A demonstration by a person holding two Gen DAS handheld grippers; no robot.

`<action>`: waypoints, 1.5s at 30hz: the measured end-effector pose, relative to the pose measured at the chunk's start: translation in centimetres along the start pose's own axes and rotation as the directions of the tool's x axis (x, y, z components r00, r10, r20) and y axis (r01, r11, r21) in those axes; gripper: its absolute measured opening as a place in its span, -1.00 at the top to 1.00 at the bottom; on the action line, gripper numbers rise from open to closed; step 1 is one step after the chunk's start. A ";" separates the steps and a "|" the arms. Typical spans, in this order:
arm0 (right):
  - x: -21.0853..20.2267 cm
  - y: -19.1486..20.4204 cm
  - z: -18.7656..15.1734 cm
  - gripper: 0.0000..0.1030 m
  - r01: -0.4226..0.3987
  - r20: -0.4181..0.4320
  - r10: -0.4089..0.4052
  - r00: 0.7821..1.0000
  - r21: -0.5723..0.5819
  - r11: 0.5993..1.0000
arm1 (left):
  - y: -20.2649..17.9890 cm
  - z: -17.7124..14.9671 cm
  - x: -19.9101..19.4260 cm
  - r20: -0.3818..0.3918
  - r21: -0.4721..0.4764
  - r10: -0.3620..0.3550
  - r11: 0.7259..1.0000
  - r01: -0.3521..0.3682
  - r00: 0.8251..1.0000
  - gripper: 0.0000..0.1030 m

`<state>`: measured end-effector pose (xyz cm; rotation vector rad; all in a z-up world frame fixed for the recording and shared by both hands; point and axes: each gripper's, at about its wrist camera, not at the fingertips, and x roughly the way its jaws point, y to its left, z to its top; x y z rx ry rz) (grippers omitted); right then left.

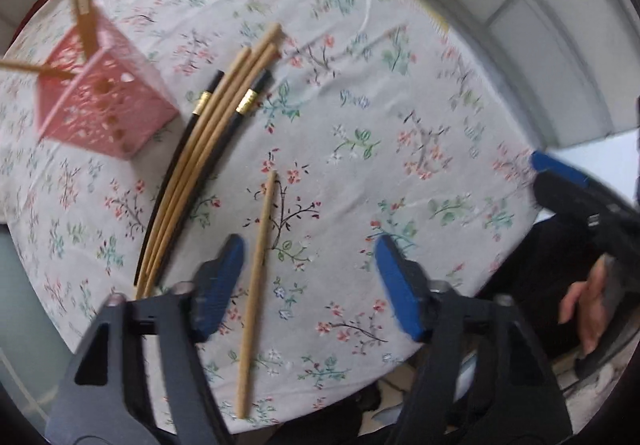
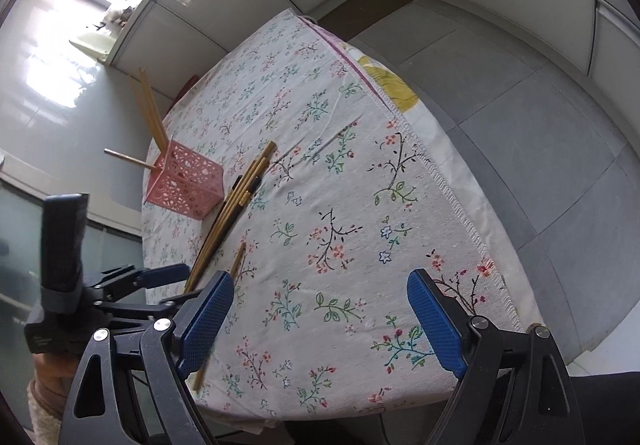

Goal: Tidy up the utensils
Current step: 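Move the left tool down to the chopstick pile beside the cup, then grasp the black chopstick with the left tool while the right tool grasps a wooden chopstick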

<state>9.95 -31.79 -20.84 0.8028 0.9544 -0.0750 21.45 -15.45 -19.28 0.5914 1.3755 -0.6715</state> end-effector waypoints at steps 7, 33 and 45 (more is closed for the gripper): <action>0.4 -0.8 0.4 -0.74 -0.011 -0.023 0.012 1.000 0.056 0.998 | 0.5 3.1 0.4 0.052 -0.026 0.007 1.000 -0.006 0.999 0.16; 1.1 -2.3 1.0 -0.74 -0.008 -0.071 0.017 0.997 0.129 0.992 | 0.3 11.9 5.1 -0.072 0.015 0.030 0.999 -0.029 0.997 0.26; 1.3 -2.3 1.1 -0.74 -0.005 -0.080 0.016 0.997 0.131 0.991 | -1.3 11.6 4.7 -0.060 0.049 0.083 0.996 -0.080 0.995 0.23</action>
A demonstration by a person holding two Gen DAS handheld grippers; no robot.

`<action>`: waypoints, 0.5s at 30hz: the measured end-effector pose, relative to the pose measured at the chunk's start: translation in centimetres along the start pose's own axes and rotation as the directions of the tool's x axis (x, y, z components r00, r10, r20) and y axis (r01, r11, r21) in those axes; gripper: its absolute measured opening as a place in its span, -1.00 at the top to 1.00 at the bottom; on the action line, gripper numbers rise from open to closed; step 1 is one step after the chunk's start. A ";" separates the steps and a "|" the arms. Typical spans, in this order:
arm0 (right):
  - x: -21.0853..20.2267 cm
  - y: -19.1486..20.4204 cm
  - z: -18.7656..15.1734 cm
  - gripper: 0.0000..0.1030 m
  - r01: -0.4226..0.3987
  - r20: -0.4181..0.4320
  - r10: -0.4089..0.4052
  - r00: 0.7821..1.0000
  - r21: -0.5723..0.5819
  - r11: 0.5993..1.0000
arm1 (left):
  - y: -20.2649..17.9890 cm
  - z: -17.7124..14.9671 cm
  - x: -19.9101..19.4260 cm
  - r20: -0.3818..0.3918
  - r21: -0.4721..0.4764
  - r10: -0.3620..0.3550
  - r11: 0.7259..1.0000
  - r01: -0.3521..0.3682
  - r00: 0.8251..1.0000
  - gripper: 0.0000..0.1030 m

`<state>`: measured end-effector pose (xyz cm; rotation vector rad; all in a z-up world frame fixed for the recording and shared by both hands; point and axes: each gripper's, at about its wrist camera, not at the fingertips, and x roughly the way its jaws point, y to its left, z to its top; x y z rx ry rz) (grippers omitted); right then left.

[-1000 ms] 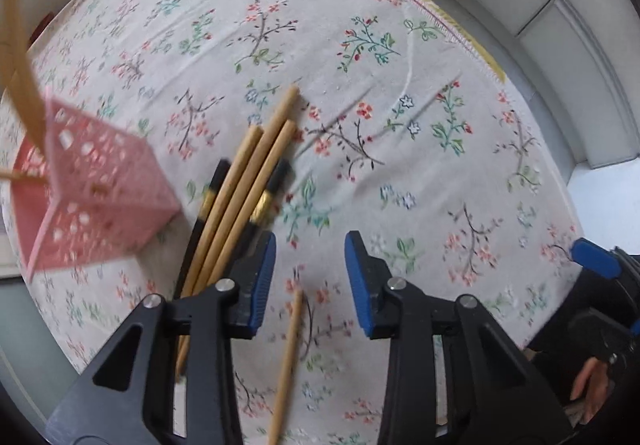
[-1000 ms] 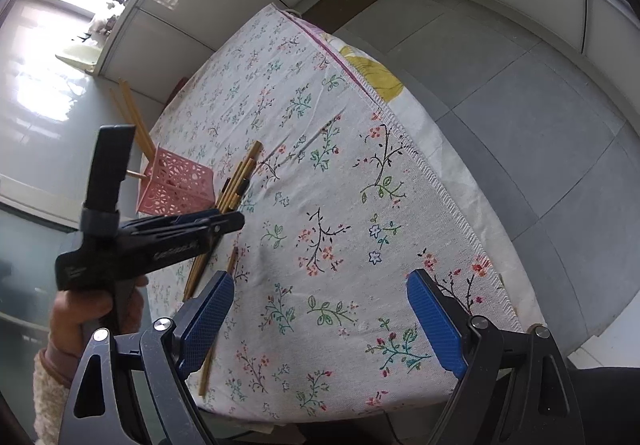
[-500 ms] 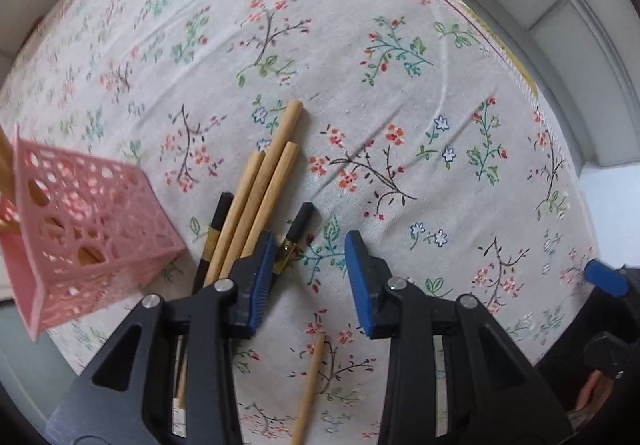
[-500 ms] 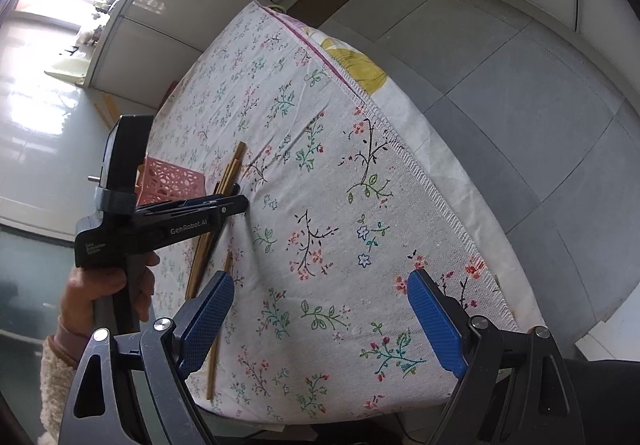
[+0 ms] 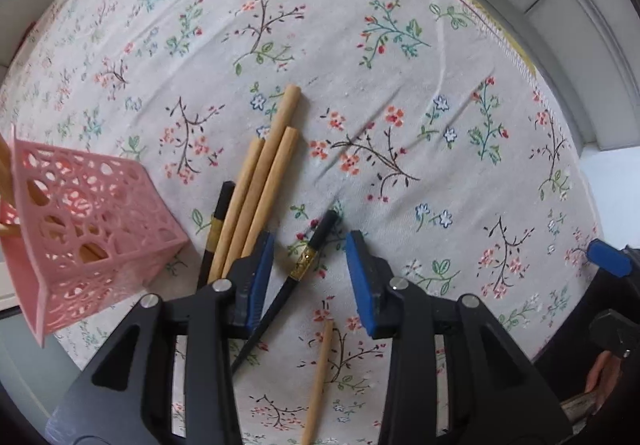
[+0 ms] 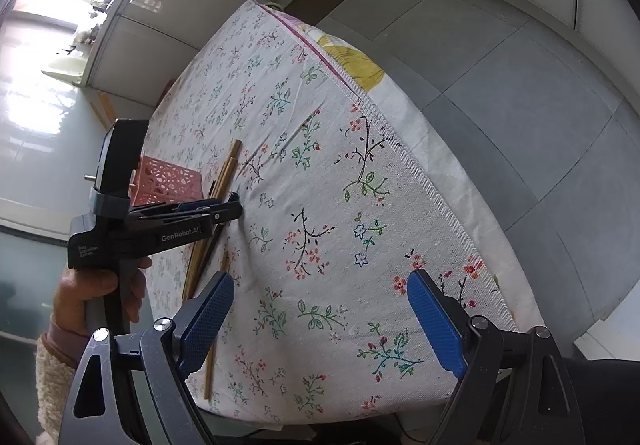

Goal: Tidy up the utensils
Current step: 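Grasp the black chopstick with the left tool while the right tool grasps a wooden chopstick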

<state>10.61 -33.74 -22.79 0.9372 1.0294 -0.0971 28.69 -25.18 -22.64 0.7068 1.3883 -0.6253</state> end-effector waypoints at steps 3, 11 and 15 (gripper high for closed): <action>-0.1 0.2 0.0 -0.74 0.006 0.007 -0.006 1.000 -0.009 1.000 | 1.9 -1.4 0.0 0.008 -0.046 -0.045 0.998 0.046 0.999 0.41; 0.5 2.4 -0.8 -0.74 0.062 0.010 -0.061 0.998 -0.094 0.994 | 2.6 -5.4 -0.7 0.194 -0.089 0.009 0.996 0.009 0.981 0.85; 1.6 5.4 -1.5 -0.74 0.090 -0.002 -0.091 0.996 -0.152 0.984 | 3.8 -9.5 -3.8 0.301 -0.151 0.047 0.989 -0.001 0.953 0.85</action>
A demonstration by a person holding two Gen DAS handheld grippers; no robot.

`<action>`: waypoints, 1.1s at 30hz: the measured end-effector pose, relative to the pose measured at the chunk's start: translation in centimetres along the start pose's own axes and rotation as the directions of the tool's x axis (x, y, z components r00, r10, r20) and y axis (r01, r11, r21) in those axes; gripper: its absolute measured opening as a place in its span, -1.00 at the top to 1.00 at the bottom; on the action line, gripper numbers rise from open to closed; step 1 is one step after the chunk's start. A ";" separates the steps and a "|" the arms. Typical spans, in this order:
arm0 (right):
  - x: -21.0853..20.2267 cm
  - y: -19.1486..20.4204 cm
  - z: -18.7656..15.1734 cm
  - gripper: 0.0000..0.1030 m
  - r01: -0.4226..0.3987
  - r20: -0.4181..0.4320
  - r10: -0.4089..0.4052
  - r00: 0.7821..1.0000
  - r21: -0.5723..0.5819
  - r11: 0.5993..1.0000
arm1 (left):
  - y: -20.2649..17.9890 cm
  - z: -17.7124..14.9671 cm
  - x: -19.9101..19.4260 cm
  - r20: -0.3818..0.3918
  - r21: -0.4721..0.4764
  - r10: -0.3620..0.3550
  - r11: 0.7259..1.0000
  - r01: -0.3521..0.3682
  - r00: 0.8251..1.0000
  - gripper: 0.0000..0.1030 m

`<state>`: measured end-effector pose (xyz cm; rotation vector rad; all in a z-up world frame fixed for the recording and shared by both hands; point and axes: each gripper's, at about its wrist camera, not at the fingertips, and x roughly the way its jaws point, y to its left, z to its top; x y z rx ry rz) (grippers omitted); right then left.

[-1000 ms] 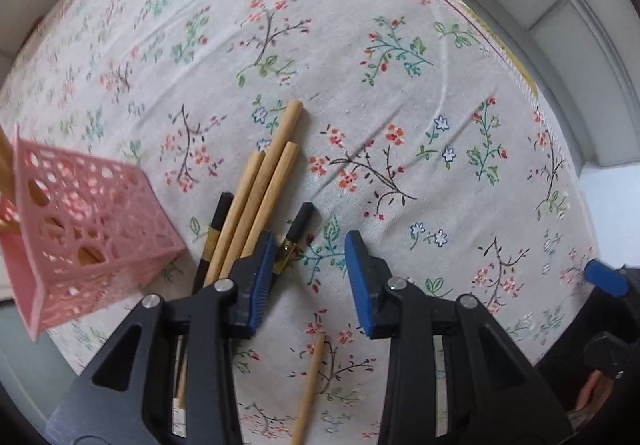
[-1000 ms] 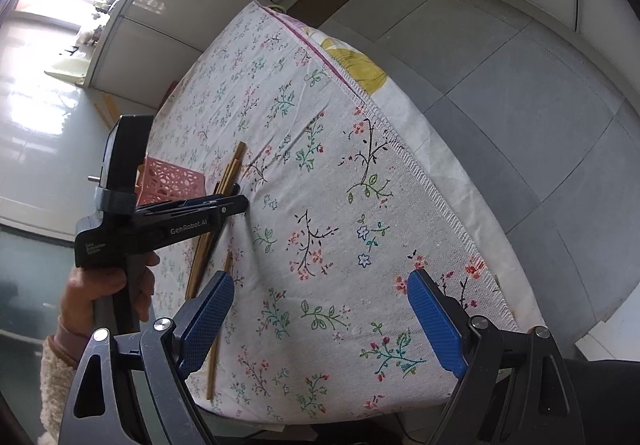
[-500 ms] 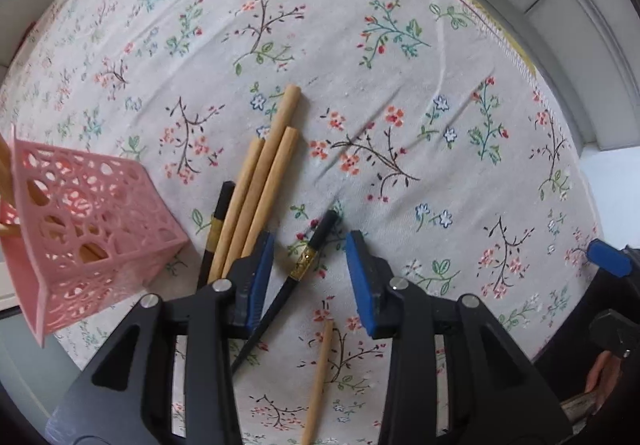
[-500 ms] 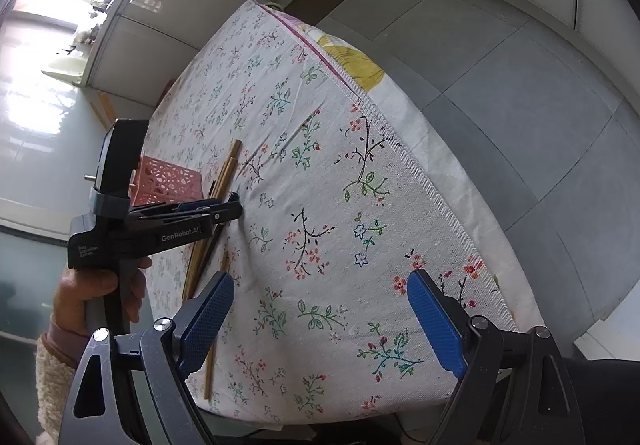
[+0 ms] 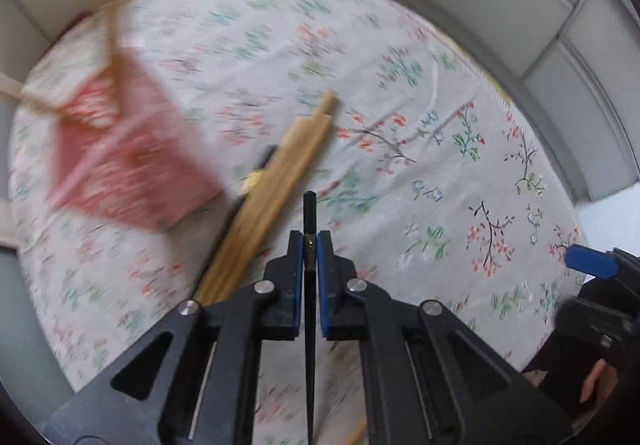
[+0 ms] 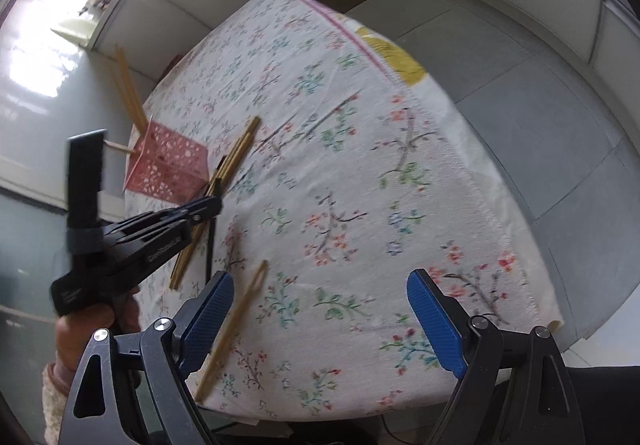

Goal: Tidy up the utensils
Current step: 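Grasp the black chopstick with the left tool while the right tool grasps a wooden chopstick, then carry both chopsticks upright over the pink cup and open both tools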

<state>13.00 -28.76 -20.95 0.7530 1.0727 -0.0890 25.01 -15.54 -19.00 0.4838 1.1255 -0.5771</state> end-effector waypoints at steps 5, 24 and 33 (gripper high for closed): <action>2.6 4.6 -0.1 -0.73 0.130 -0.058 -0.132 0.989 -0.045 0.991 | 3.6 -4.8 -6.5 0.135 -0.052 0.062 0.997 -0.056 0.989 0.85; 10.7 9.6 -3.5 0.88 0.309 -0.170 -0.296 0.940 0.056 0.949 | 7.8 -12.1 -18.6 0.448 -0.239 0.122 0.971 -0.013 0.885 0.85; 3.3 10.1 -2.7 0.88 0.094 0.099 -0.085 0.991 -0.089 0.992 | 7.9 -13.1 -19.4 0.473 -0.298 0.099 0.953 0.053 0.876 0.85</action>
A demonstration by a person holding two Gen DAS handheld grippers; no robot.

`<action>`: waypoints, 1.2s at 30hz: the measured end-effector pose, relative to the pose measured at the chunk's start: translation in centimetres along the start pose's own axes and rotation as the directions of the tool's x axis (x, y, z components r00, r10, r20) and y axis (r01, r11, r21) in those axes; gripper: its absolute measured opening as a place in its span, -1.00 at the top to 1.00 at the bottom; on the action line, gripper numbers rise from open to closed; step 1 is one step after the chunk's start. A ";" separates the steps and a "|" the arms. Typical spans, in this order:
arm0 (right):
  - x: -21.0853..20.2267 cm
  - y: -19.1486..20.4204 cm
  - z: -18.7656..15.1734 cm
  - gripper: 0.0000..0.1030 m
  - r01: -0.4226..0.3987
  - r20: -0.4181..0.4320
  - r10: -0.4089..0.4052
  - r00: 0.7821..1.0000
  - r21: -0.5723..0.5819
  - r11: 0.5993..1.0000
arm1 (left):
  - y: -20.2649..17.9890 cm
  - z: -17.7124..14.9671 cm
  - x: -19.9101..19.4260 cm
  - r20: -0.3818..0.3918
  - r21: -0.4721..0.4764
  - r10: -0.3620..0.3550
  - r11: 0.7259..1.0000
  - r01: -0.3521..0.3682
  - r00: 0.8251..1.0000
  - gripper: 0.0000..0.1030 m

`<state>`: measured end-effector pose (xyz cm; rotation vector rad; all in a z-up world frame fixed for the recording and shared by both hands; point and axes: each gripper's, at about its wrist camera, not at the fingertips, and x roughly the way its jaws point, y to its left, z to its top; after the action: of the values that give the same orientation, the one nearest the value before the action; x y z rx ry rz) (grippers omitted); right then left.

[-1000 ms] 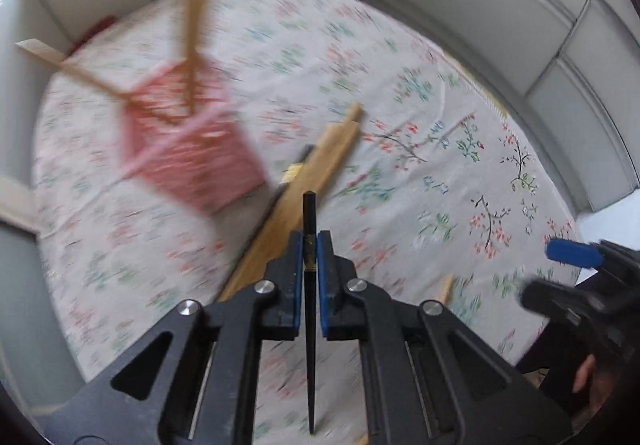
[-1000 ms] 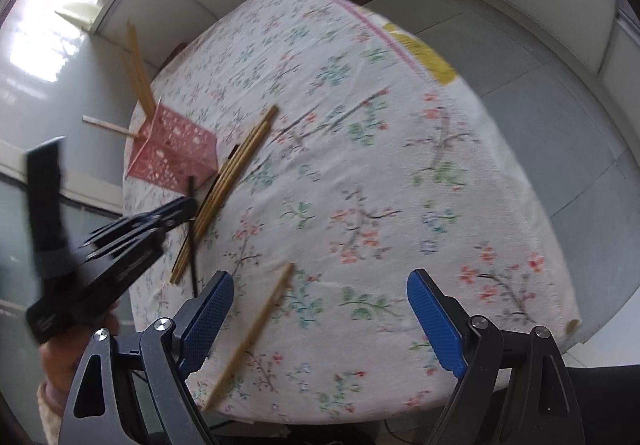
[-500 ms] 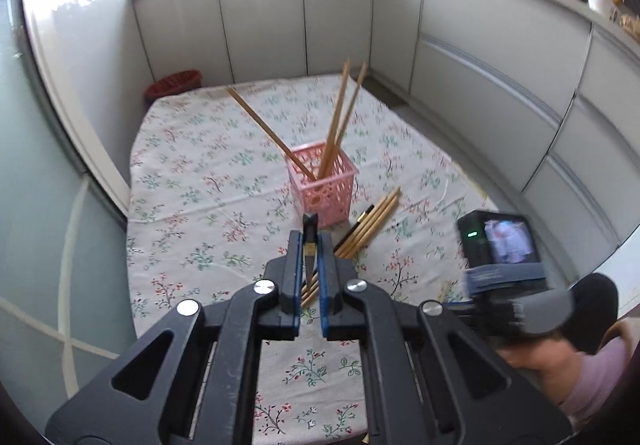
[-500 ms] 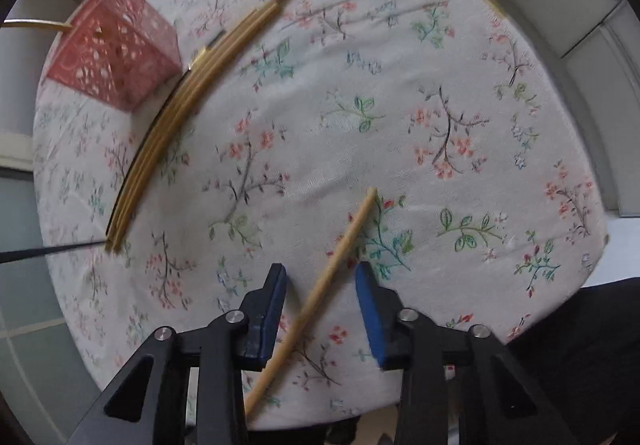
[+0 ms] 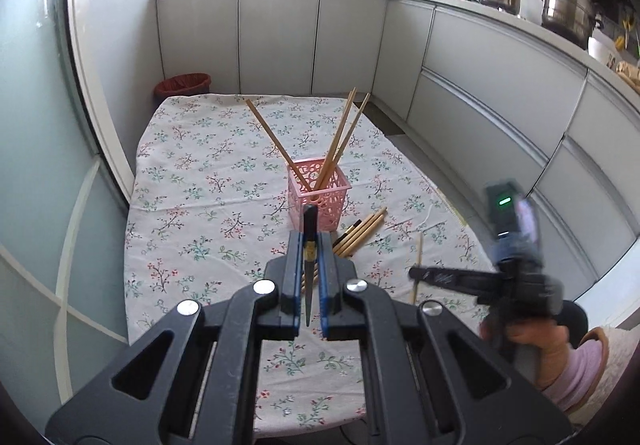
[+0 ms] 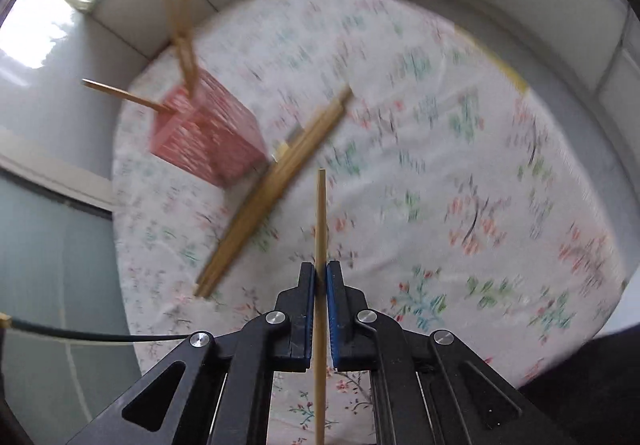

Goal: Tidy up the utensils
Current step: 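Carry both chopsticks upright over the pink cup and open both tools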

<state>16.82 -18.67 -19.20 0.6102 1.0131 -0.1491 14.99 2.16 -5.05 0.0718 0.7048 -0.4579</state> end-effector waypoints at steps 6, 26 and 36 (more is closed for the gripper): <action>-6.2 1.6 1.5 0.88 -0.045 0.166 0.070 0.984 -0.150 0.988 | -1.2 0.7 -0.7 0.008 -0.018 -0.027 0.999 0.027 1.000 0.85; -20.2 5.8 7.9 0.88 -0.099 0.387 0.217 0.896 -0.303 0.948 | -3.2 5.9 -2.2 0.089 -0.061 0.036 0.998 -0.030 0.995 0.85; -20.5 7.3 10.6 0.88 -0.085 0.422 0.227 0.878 -0.330 0.940 | -4.1 10.0 -1.1 0.149 -0.076 0.045 0.996 -0.034 0.988 0.85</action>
<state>16.61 -21.62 4.84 0.3483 0.5089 0.0121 18.61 -3.27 3.64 -0.0180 0.5704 -0.3944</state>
